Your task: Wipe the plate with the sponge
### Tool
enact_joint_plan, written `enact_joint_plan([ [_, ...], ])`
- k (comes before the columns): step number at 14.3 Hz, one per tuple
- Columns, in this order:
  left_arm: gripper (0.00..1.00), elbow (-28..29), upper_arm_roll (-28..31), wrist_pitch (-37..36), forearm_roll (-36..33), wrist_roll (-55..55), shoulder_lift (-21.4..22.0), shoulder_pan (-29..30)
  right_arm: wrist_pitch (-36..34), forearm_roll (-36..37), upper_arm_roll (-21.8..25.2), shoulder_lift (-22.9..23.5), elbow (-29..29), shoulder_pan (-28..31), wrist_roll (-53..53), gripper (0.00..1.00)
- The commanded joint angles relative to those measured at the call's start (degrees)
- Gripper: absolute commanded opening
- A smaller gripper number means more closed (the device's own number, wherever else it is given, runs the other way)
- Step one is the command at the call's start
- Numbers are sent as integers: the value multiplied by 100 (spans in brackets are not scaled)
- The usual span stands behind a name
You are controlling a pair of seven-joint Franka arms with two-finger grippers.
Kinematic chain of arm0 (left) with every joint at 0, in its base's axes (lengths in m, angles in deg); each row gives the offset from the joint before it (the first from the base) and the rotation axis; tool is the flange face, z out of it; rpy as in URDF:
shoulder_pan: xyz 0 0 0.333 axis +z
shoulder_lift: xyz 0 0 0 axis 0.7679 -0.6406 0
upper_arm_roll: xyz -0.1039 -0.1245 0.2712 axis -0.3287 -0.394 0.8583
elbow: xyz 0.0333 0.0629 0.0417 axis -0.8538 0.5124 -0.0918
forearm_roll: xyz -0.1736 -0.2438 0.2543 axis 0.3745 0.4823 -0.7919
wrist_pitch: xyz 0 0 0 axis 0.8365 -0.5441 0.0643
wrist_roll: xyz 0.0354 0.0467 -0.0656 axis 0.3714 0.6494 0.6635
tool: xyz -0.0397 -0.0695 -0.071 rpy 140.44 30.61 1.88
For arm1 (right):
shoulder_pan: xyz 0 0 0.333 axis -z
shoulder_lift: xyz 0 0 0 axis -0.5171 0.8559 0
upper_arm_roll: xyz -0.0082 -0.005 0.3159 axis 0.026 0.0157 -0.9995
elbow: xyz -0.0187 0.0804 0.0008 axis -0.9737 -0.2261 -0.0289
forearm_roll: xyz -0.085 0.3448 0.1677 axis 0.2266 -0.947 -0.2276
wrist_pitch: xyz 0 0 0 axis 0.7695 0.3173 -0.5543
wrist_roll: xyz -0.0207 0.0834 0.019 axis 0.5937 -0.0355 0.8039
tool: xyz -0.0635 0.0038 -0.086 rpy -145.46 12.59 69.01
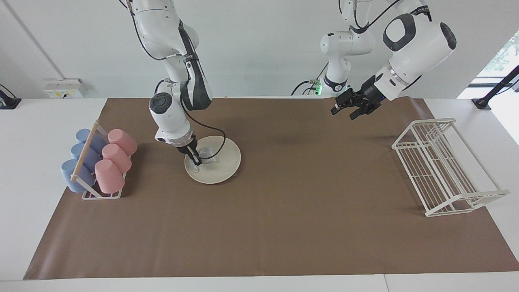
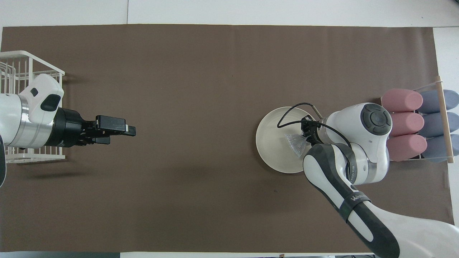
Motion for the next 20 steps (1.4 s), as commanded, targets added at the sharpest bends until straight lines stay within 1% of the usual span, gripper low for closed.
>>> enact_joint_plan([
  [1,100,-76,-32,-94,-133,58,17,49,280,-100,-54,98,175,-601,-907,0],
  [4,100,-76,-32,-94,-133,58,18,49,815,-118,-54,370,166,-971,-1533,0],
  [6,100,-76,-32,-94,-133,58,9,49,869,-118,-54,388,175,-955,-1517,0],
  [9,100,-76,-32,-94,-133,58,18,49,843,-118,-36,397,166,-780,-1062,0],
  [12,100,-76,-32,-94,-133,58,17,49,773,-118,-36,380,157,-17,307,0],
  [14,100,-76,-32,-94,-133,58,18,49,650,-118,-36,362,157,275,871,0],
  [16,100,-76,-32,-94,-133,58,9,49,632,-118,-45,353,166,346,970,0],
  [18,100,-76,-32,-94,-133,58,17,49,632,-118,-45,353,166,276,848,0],
  [20,100,-76,-32,-94,-133,58,9,49,641,-118,-54,353,166,31,489,0],
])
